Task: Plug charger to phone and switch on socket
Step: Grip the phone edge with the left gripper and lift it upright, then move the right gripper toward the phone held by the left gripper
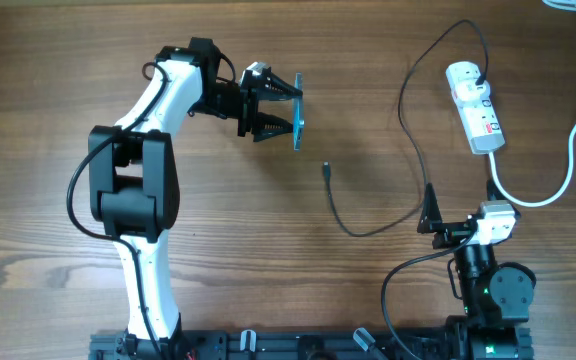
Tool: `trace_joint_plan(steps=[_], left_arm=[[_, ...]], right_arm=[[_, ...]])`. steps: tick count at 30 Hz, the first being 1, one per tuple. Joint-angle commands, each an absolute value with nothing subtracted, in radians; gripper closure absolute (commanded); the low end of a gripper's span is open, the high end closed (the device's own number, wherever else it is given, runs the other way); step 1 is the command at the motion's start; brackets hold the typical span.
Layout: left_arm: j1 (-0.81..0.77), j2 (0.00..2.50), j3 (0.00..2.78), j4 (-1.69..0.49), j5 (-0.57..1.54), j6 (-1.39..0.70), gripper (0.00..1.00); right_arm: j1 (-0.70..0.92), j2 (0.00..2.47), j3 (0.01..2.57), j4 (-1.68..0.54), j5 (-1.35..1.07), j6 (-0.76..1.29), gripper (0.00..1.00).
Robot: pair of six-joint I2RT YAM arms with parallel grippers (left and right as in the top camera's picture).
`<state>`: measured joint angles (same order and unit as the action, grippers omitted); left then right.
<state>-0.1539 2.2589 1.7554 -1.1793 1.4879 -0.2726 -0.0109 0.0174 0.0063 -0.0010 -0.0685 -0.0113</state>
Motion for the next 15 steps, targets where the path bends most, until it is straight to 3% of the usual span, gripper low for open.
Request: trace_joint_plan(steps=[1,4,8,13,15], left_arm=[[-0.145,2.21,1.782,-1.184,1.578,-0.323,0.28],[-0.145,2.21,1.782,-1.184,1.578,-0.323,0.29],[-0.145,2.21,1.782,-1.184,1.578,-0.346,0.29],[-0.142,2.21,1.782,-1.183,1.577,-0.349,0.29],[-0.141,2.21,1.782,-1.183,1.577,-0.349,0.29]], right_arm=[[-0.007,0.011,0.005,0.005,-0.027,-0.036,0.0],[-0.007,0.011,0.005,0.051,-0.025,-0.072,0.0],[-0.007,0.011,0.006,0.164,-0.189,0.028,0.0],[-0.007,0.013,0.01,0.631,-0.369,0.143,0.0],[-0.007,0.034,0.072,0.702,-0.384,0.167,0.0]])
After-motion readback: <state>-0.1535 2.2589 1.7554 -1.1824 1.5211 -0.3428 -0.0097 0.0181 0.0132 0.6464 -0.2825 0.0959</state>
